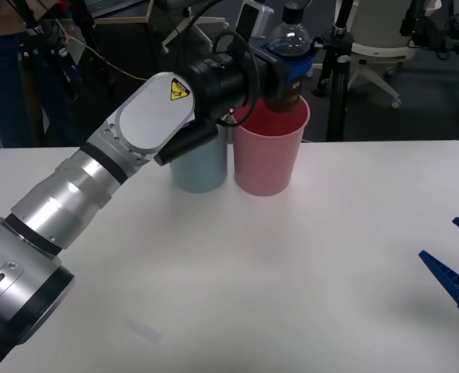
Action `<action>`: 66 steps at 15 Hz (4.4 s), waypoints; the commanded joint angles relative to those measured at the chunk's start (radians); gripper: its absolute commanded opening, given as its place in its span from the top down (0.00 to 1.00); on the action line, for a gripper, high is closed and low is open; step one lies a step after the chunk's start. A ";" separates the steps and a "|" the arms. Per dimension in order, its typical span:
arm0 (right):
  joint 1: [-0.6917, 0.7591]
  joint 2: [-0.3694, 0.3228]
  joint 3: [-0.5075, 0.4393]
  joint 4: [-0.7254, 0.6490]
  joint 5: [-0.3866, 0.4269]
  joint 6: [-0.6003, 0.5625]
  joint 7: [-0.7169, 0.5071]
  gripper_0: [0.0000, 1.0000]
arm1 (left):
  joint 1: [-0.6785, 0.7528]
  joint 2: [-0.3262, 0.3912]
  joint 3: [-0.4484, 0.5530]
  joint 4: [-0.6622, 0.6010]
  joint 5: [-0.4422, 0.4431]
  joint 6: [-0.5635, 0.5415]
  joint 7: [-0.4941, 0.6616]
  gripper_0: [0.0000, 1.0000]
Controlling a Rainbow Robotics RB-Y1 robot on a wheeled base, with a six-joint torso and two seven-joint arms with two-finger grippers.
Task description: Grasp the object on the table and drop it into the matching bin: aluminum can to the light blue bin, PET bottle to the pink bin.
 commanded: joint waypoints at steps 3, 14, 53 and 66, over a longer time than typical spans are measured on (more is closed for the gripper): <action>0.000 0.000 0.000 0.000 0.000 0.000 0.000 0.00 | -0.011 0.002 0.000 -0.001 0.000 0.026 -0.008 0.00; 0.000 0.000 0.000 0.000 0.000 0.000 0.000 0.00 | -0.014 0.013 0.000 -0.001 0.035 0.026 -0.024 0.00; 0.000 0.000 0.000 0.000 0.000 0.000 0.000 0.00 | 1.029 0.623 0.611 -0.804 0.692 -0.412 -0.396 0.00; 0.000 0.000 0.000 0.000 0.000 0.000 0.000 0.00 | 1.393 0.143 1.043 -0.835 0.521 -0.917 -0.444 0.00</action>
